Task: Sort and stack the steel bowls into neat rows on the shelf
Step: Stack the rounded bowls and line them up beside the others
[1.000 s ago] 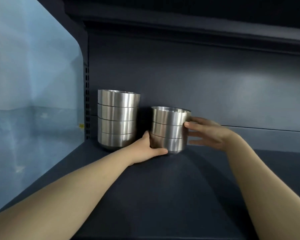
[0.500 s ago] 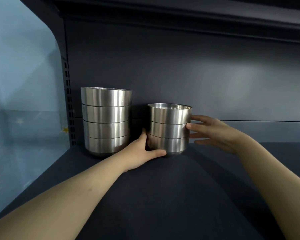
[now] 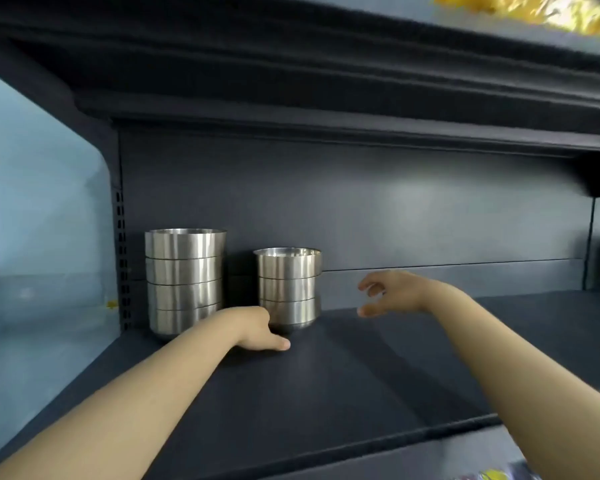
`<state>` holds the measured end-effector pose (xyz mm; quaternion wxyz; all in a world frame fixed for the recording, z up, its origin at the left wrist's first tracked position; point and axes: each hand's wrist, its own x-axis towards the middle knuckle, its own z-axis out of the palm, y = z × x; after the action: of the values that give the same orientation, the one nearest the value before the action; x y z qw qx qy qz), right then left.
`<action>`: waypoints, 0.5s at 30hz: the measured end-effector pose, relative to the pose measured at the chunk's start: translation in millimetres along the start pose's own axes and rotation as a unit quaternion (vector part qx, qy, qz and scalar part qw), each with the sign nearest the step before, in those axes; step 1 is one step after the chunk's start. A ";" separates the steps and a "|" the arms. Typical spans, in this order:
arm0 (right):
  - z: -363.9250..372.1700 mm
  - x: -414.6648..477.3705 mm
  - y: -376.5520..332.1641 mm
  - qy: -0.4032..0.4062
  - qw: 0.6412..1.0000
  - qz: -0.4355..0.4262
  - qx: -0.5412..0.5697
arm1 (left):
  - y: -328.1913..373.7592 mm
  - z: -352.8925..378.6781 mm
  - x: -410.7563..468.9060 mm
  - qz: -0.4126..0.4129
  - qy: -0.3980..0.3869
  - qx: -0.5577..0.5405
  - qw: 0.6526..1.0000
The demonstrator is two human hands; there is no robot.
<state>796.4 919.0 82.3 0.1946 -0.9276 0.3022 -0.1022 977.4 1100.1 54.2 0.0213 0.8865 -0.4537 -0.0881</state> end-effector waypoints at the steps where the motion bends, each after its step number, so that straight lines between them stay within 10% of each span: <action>1: -14.2 -15.6 7.0 -0.010 1.000 0.012 -0.020 | 12.8 -5.7 -7.5 0.010 -0.007 0.024 1.000; 15: -197.2 -302.6 199.2 0.056 0.963 0.178 -0.196 | 356.1 -1.5 -86.0 0.262 0.117 0.007 0.958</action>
<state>391.1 893.9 154.5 0.0067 -0.8716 0.4870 -0.0560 643.3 960.4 109.3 0.0905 0.7409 -0.6649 0.0276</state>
